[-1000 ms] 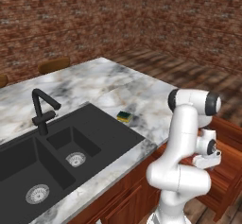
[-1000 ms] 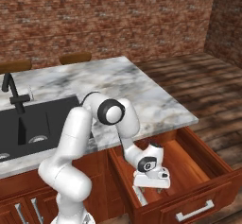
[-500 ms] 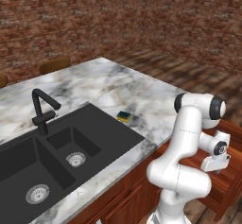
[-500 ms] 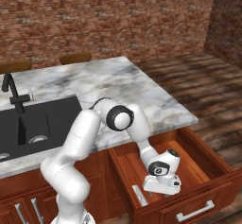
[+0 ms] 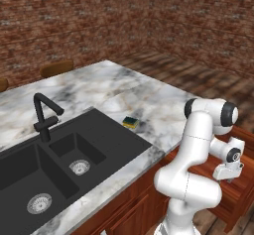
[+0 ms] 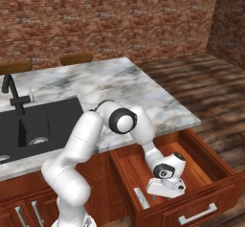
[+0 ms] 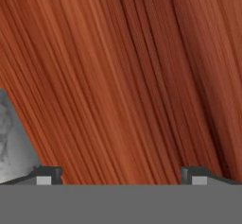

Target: Restock the sink supplies by placing the sponge and soap dispenser on the counter and next to the sink. Make sure the soap dispenser is upright.

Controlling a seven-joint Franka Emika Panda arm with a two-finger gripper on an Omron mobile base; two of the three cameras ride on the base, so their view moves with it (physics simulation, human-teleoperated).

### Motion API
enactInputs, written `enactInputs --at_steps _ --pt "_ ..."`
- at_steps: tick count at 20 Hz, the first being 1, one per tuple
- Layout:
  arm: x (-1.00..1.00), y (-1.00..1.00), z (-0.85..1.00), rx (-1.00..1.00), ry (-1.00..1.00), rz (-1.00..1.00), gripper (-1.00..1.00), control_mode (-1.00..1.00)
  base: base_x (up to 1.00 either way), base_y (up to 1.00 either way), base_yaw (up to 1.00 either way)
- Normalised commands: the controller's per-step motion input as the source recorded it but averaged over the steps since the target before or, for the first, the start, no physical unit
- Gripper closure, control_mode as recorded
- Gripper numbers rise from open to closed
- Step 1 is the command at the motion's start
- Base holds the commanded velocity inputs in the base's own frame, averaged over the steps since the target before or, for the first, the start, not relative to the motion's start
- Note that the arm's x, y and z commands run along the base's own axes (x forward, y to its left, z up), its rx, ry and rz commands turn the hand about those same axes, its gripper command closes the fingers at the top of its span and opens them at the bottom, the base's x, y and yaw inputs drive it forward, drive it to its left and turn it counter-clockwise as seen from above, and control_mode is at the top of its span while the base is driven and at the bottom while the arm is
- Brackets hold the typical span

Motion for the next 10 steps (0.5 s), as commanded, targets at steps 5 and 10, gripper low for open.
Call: enactInputs --at_steps 5,10 --pt "0.00 0.00 -0.03 0.00 0.00 0.00 -1.00 -1.00 0.00 0.00 0.00" --pt "-0.07 0.19 0.00 0.00 0.00 0.00 -1.00 -1.00 0.00 0.00 0.00"
